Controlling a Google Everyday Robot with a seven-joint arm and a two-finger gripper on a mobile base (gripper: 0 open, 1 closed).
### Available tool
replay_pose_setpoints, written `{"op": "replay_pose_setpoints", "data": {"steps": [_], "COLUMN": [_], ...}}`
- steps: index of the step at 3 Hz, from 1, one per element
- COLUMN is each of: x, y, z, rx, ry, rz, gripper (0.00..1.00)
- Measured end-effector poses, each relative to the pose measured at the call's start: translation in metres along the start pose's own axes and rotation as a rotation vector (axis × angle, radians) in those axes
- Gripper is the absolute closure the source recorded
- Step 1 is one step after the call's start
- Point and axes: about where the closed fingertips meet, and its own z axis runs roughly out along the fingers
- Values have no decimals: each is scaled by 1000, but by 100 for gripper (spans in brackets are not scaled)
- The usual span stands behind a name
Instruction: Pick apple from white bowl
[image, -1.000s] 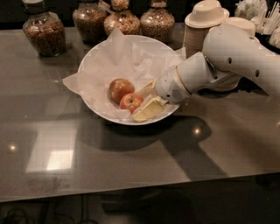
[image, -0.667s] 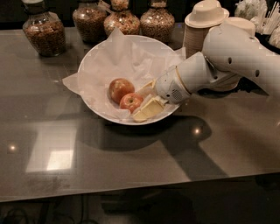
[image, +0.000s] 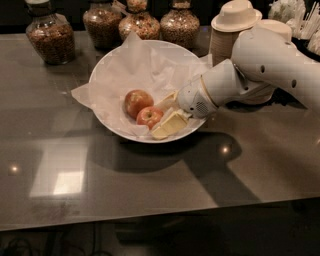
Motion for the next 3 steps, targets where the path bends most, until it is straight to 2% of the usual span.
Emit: {"op": "replay_pose_setpoints", "data": {"steps": [1, 2, 3], "x": [-38, -77, -99], "y": [2, 6, 8], "z": [-15, -38, -58], "rx": [-6, -8, 0], "ry": [-75, -186, -276], "rz": [-69, -119, -137], "gripper": [100, 100, 100]}}
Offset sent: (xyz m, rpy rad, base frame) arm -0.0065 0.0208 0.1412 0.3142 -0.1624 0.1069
